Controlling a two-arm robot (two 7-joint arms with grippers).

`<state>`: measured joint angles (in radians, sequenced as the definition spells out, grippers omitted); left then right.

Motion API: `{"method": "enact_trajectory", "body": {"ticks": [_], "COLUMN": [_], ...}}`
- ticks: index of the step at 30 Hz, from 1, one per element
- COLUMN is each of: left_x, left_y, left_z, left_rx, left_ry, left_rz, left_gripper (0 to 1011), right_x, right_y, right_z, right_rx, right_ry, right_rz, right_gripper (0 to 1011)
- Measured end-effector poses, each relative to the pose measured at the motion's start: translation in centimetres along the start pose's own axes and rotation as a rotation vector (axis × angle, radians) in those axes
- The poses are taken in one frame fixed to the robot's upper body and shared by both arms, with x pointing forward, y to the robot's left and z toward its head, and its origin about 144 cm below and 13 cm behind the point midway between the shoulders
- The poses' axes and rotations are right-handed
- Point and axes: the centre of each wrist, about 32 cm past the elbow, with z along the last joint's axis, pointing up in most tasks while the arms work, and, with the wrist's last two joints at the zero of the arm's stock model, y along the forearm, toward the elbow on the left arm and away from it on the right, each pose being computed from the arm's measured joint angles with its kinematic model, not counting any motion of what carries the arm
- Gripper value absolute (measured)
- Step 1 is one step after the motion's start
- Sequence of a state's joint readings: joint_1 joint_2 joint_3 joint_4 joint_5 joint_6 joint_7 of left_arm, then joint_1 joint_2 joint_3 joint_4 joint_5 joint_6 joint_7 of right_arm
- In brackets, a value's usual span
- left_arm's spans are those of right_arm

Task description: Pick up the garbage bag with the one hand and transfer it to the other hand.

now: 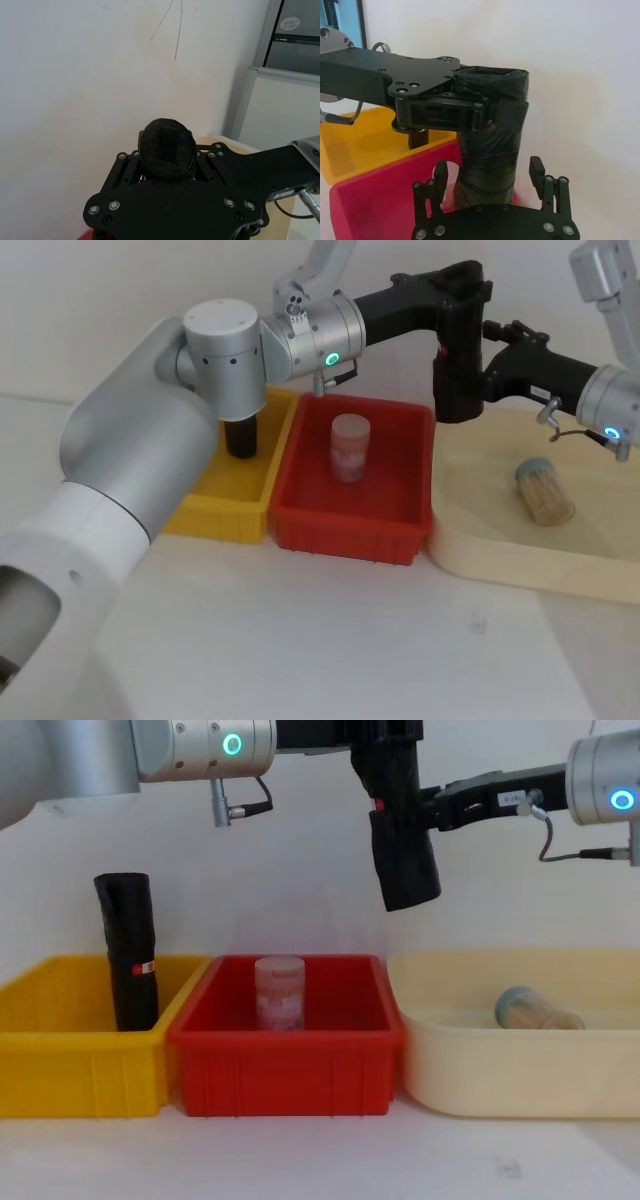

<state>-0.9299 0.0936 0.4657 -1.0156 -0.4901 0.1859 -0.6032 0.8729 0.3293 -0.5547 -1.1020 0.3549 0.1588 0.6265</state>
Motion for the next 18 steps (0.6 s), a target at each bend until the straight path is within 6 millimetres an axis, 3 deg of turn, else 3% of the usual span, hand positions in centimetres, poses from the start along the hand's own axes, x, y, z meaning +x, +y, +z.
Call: {"method": "enact_trajectory", "body": {"ticks": [13,18], "left_x": [0.0,0.0], "left_y": [0.0,0.0], "left_z": [0.0,0.0], "left_rx": [0.0,0.0], "left_ry": [0.0,0.0], "left_rz": [0.0,0.0], "left_gripper": [363,363], "right_x": [0.2,0.2], "right_y": [1.4,1.7], "right_z": [0.3,0.3], "right_rx": [-0.02,-0.025], "right_ry": [-0.009,-0.012], "right_rz": [0.026,0.031], "right_gripper": [1000,894]}}
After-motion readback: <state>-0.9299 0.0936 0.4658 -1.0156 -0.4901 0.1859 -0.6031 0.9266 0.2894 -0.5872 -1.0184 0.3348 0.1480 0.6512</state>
